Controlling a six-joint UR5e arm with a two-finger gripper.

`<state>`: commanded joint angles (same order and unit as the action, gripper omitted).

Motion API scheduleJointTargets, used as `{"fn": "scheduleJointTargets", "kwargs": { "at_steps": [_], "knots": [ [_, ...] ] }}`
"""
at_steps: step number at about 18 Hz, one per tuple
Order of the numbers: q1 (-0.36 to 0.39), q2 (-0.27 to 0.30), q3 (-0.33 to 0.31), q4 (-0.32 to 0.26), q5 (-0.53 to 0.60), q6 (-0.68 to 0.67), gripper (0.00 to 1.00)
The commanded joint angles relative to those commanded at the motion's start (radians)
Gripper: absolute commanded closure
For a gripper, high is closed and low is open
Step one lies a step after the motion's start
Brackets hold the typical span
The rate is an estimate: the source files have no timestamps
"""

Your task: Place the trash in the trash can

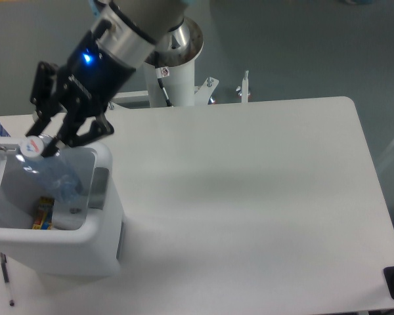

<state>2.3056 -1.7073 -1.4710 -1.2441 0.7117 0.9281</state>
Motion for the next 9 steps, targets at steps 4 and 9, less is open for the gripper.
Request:
{"fn": "scheduleJointTargets", "kwargs": {
  "at_steps": [4,9],
  "knots": [
    [0.0,-0.029,0.0,0.017,0.032,0.002,0.29],
    [0.006,-0.04,0.008,0.038,0.038,0.003,0.08]
  ]
}}
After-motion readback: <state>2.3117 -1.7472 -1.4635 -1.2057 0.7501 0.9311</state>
